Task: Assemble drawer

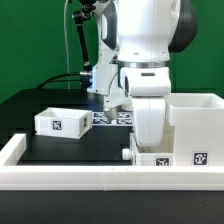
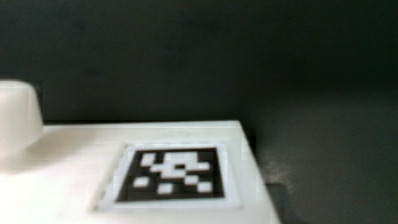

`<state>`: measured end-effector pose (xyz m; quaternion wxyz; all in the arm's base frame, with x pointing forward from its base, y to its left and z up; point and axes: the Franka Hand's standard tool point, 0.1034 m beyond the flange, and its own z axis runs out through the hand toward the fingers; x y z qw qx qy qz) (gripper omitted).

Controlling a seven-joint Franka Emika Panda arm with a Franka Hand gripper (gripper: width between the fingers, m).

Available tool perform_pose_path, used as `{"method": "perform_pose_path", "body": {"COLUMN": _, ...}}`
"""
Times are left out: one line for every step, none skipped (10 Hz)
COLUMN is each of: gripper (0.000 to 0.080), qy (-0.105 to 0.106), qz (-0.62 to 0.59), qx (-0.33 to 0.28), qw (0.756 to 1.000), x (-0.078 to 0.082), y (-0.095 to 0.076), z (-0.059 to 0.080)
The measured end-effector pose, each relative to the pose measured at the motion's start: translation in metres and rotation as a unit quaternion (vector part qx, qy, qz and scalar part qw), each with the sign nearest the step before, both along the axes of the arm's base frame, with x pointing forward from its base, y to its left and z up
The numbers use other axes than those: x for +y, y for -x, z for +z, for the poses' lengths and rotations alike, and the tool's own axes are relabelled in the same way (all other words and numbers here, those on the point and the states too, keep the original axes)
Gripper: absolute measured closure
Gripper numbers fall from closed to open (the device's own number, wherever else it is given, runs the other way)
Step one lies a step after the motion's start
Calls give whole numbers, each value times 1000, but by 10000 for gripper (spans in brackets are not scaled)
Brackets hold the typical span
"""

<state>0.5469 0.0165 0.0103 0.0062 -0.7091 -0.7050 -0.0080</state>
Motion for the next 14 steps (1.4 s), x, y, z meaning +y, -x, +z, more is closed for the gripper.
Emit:
{"method": "perform_pose_path", "body": {"gripper": 652, "qy": 0, "qz": 0, "qx": 0, "qw": 1000, "x": 0, "y": 0, "z": 0}}
{"method": "perform_pose_path", "body": {"gripper": 513, "qy": 0, "qz": -5, "qx": 0, "qw": 1000, "x": -1, "y": 0, "z": 1}}
{"method": "perform_pose_path", "body": {"gripper": 372, "qy": 2, "qz": -14, "qx": -4, "qw": 1000, "x": -3, "y": -3, "z": 7}}
{"method": "perform_pose_path", "body": {"gripper": 240, "qy": 2, "qz": -20, "qx": -9, "qw": 1000, "x": -2, "y": -6, "z": 13}}
{"method": "perform_pose_path", "body": {"gripper": 240, "qy": 3, "qz": -20, "qx": -13, "qw": 1000, "x": -1, "y": -8, "z": 18}}
{"method": "perform_pose_path", "body": {"gripper": 169, "qy": 4, "qz": -21, "qx": -14, "qw": 1000, "x": 0, "y": -10, "z": 25}}
{"method": "perform_pose_path", "body": {"gripper": 155, "qy": 7, "qz": -21, "qx": -14, "qw": 1000, "x": -1, "y": -12, "z": 35}}
{"method": "perform_pose_path", "body": {"gripper": 155, "qy": 11, "qz": -21, "qx": -13, "qw": 1000, "x": -4, "y": -14, "z": 44}}
{"method": "perform_pose_path", "body": {"gripper": 151, "qy": 15, "qz": -16, "qx": -17, "qw": 1000, "x": -11, "y": -17, "z": 54}}
{"method": "perform_pose_path", "body": {"gripper": 151, "qy": 17, "qz": 1, "qx": -21, "qw": 1000, "x": -24, "y": -19, "z": 57}}
{"method": "perform_pose_path", "body": {"gripper": 151, "qy": 18, "qz": 15, "qx": -20, "qw": 1000, "x": -38, "y": -17, "z": 55}}
{"method": "perform_pose_path", "body": {"gripper": 151, "qy": 17, "qz": 30, "qx": -18, "qw": 999, "x": -51, "y": -15, "z": 50}}
{"method": "perform_pose_path", "body": {"gripper": 151, "qy": 15, "qz": 43, "qx": -18, "qw": 999, "x": -61, "y": -12, "z": 41}}
{"method": "perform_pose_path", "body": {"gripper": 151, "qy": 13, "qz": 41, "qx": -14, "qw": 999, "x": -63, "y": -10, "z": 35}}
